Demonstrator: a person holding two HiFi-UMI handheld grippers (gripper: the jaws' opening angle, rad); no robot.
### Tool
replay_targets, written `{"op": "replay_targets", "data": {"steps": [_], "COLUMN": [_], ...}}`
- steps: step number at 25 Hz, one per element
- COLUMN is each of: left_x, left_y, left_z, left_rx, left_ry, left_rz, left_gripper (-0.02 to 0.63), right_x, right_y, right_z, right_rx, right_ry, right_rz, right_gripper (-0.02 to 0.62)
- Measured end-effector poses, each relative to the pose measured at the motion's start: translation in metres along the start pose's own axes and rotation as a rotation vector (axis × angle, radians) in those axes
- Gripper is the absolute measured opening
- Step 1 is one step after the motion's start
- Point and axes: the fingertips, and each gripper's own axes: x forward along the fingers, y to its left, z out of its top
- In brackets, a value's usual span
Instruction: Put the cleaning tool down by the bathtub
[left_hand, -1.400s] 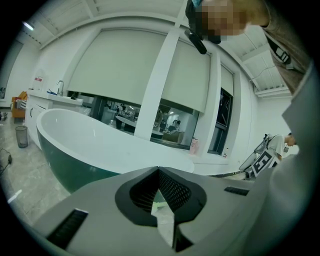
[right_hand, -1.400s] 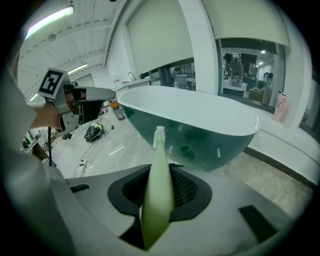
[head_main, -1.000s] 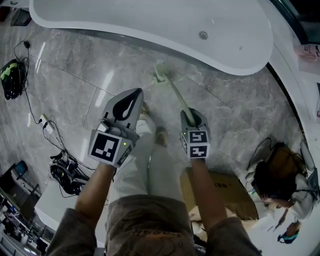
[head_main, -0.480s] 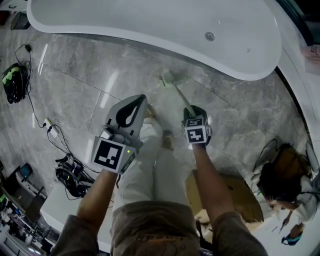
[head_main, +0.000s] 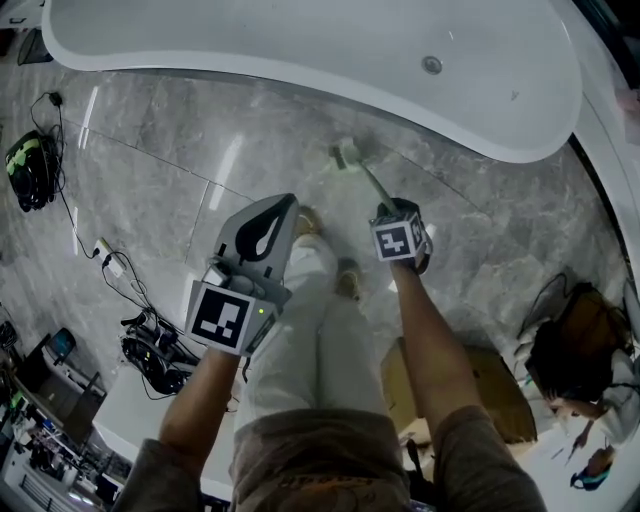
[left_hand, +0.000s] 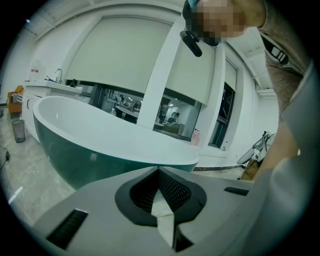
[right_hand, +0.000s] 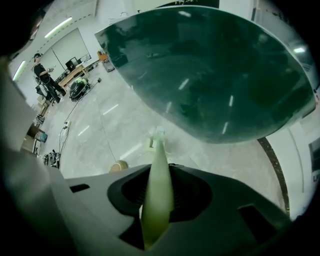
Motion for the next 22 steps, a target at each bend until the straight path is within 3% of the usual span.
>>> {"op": "replay_targets", "data": {"steps": [11,22], "left_x": [0.002,0.005], "left_y": [0.008,0.022], "left_z": [-0.012,-0.019], "left_rx": [-0.03,-0.057], "left_ry": [0.038,0.045], "left_rz": [-0.009,-0.004], "left_gripper": [0.0,0.0], "right_x": [0.021,0.041], "right_y": [0.013,0.019], "right_z": [0.028,0.02], "right_rx": [-0.067,-0.107], "right_ry": [0.044,0.149], "right_rz": [0.007,-0.001], "right_gripper": [0.097,0.097]}}
